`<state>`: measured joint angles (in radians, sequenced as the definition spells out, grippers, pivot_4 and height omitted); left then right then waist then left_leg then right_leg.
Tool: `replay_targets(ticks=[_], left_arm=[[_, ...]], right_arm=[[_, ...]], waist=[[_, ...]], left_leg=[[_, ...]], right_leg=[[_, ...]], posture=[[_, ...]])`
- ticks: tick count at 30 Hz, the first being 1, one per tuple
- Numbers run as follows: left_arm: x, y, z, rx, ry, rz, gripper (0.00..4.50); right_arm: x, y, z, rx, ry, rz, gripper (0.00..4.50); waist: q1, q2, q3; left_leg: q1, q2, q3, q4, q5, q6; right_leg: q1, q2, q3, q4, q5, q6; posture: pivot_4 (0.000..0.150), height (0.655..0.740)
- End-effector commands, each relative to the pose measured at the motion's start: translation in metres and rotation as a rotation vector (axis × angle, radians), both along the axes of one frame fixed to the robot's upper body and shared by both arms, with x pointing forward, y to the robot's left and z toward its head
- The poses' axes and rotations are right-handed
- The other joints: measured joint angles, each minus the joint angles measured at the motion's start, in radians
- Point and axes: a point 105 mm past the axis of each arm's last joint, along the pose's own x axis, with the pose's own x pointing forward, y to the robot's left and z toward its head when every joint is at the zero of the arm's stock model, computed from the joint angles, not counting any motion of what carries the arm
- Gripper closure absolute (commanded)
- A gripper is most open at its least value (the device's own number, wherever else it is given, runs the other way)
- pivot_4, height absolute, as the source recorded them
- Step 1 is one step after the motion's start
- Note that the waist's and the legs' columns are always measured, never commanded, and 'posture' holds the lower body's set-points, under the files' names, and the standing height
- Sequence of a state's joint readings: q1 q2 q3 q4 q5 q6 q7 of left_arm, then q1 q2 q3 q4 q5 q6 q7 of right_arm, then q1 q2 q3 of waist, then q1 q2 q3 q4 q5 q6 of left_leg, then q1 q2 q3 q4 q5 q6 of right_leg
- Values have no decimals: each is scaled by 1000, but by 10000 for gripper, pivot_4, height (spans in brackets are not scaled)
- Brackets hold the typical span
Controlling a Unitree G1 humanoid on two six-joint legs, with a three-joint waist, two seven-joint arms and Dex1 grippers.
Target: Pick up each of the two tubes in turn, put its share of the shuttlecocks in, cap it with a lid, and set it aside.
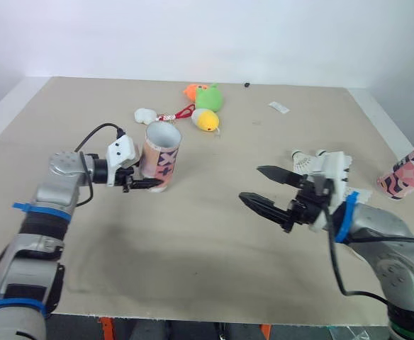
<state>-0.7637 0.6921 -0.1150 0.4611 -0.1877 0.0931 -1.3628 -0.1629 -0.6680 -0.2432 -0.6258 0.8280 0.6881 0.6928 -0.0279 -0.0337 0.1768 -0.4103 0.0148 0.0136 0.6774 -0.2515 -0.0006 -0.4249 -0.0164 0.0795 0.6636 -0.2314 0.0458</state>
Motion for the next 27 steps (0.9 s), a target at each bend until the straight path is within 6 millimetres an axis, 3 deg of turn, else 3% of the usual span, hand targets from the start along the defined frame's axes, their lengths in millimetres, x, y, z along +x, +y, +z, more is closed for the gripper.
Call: replay_targets(ticks=[1,6,11,14,21,27], left_arm=[[-18,-2,17,53,59,-126,20171],[-30,0,16,142,131,-198,20171],[-37,-13,-14,259,119,-294,20171],[-40,-20,-20,278,109,-329,20171],[-42,-34,-29,295,72,-378,20171],[-43,-39,-29,294,67,-395,20171]], right_arm=[[-17,0,14,10,-39,35,0],[-21,-5,8,-10,-11,-2,0],[-18,-26,-3,-41,8,-124,0],[-13,-40,-8,-70,14,-193,0],[18,-95,-37,-186,51,-522,0],[59,-89,-51,-218,34,-646,0]], waist=[[1,0,0],[3,0,0],[4,0,0],[5,0,0],[9,1,-1],[9,4,-2]], left_leg=[[1,0,0,0,0,0],[1,0,0,0,2,3],[1,0,0,1,2,3],[1,0,0,1,2,3],[2,-4,0,3,2,3],[3,-4,2,10,3,5]], right_leg=[[0,0,0,0,0,0],[2,1,0,1,-1,0],[2,1,0,1,-1,0],[2,0,0,1,-2,1],[6,-6,-1,0,-3,5],[9,-6,1,0,-4,14]], posture=[[1500,7323],[1500,7323],[1500,7323],[1500,7323],[1500,7323],[1500,7323]])
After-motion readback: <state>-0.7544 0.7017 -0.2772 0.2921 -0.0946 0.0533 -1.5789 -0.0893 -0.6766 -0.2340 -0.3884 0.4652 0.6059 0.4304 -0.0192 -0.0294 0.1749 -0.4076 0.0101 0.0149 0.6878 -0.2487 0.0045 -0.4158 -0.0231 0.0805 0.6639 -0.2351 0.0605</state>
